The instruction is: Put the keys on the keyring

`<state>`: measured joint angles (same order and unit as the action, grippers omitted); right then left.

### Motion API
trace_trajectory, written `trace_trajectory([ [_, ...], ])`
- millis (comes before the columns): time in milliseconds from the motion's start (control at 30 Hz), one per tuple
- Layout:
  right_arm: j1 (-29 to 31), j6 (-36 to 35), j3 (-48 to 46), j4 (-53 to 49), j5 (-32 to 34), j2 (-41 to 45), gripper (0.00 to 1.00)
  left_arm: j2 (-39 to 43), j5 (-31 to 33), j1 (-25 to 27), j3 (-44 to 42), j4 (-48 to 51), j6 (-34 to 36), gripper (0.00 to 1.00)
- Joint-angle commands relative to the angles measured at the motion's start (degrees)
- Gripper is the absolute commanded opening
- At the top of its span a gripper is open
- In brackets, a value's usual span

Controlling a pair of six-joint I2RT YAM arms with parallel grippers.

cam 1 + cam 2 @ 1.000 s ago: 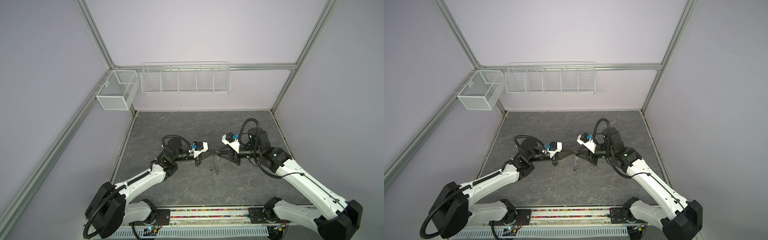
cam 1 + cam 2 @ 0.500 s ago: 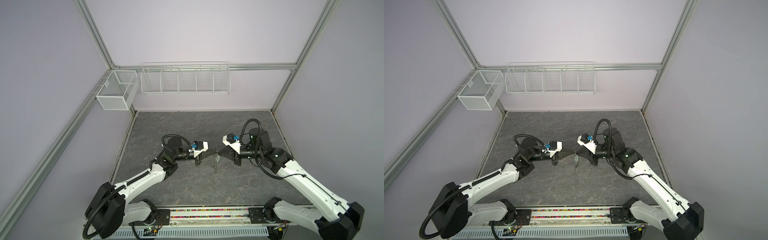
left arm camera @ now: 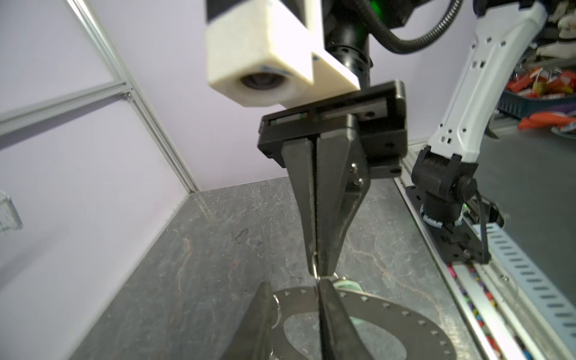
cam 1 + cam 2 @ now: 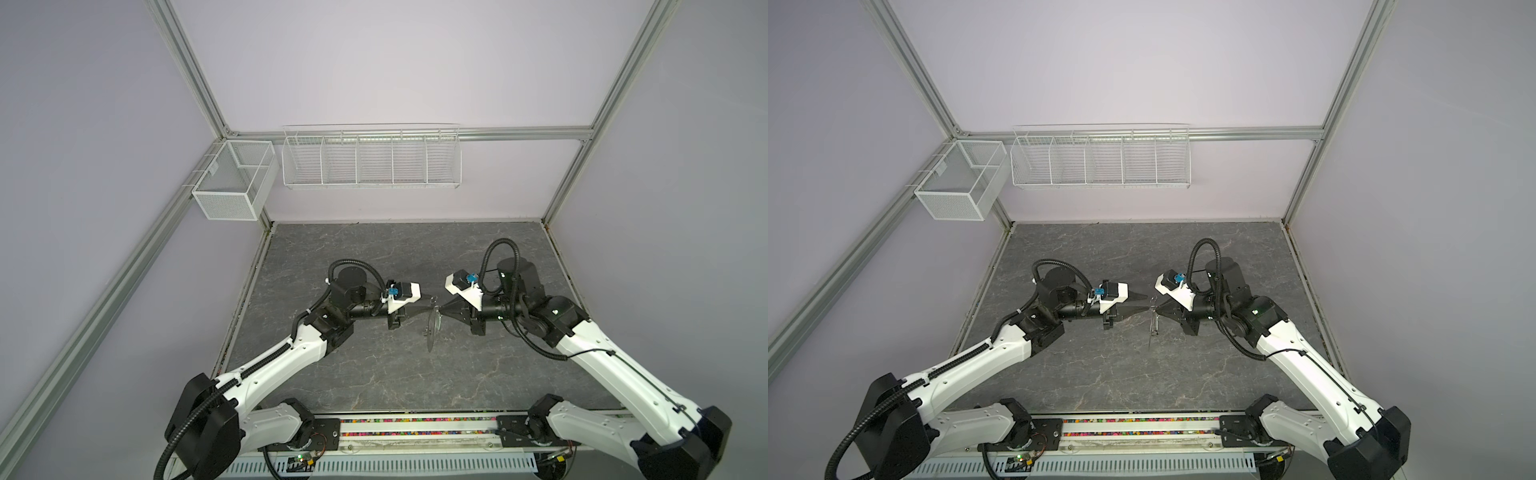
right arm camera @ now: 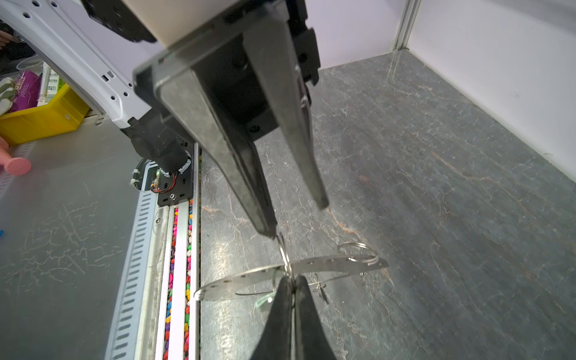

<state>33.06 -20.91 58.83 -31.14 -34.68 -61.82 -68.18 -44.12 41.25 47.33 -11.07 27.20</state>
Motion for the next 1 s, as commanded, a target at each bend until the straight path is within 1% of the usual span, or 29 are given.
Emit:
trace_trajectory([
  [0,0.4,-3.4,3.5,-8.1,1.5,-1.3,0.07,2.2,4.6,-0.2,3.8,11.8,8.3,0.30],
  [67,0.3,-3.4,5.3,-11.2,2.6,-2.8,0.07,1.9,5.8,0.1,6.9,17.9,11.6,0.30],
  [133,0.3,-3.7,7.4,-14.1,3.0,-4.4,0.07,1.4,8.6,1.6,9.2,23.2,15.8,0.30],
  [200,0.4,-3.6,9.4,-16.6,3.3,-5.9,0.07,0.8,10.1,2.8,10.6,25.6,17.3,0.30],
  [267,0.4,-3.2,10.9,-18.1,3.5,-7.5,0.07,0.4,9.5,3.5,11.8,26.7,17.1,0.30],
  [367,0.6,-2.5,13.0,-20.2,3.1,-9.6,0.07,-0.4,13.7,5.8,13.0,27.9,17.6,0.31],
  [567,0.8,-2.5,14.1,-21.0,3.1,-10.8,0.07,-3.7,18.5,8.9,16.9,31.5,18.2,0.30],
  [767,1.0,-2.9,15.5,-22.4,3.6,-11.7,0.07,-6.4,21.6,10.5,19.3,33.8,18.0,0.26],
  [900,1.0,-3.2,16.0,-23.0,4.2,-12.1,0.07,-7.4,21.7,10.8,20.6,35.1,17.9,0.23],
  [967,1.0,-3.3,16.1,-23.0,4.2,-12.2,0.07,-7.8,21.8,10.8,21.2,35.9,17.9,0.20],
])
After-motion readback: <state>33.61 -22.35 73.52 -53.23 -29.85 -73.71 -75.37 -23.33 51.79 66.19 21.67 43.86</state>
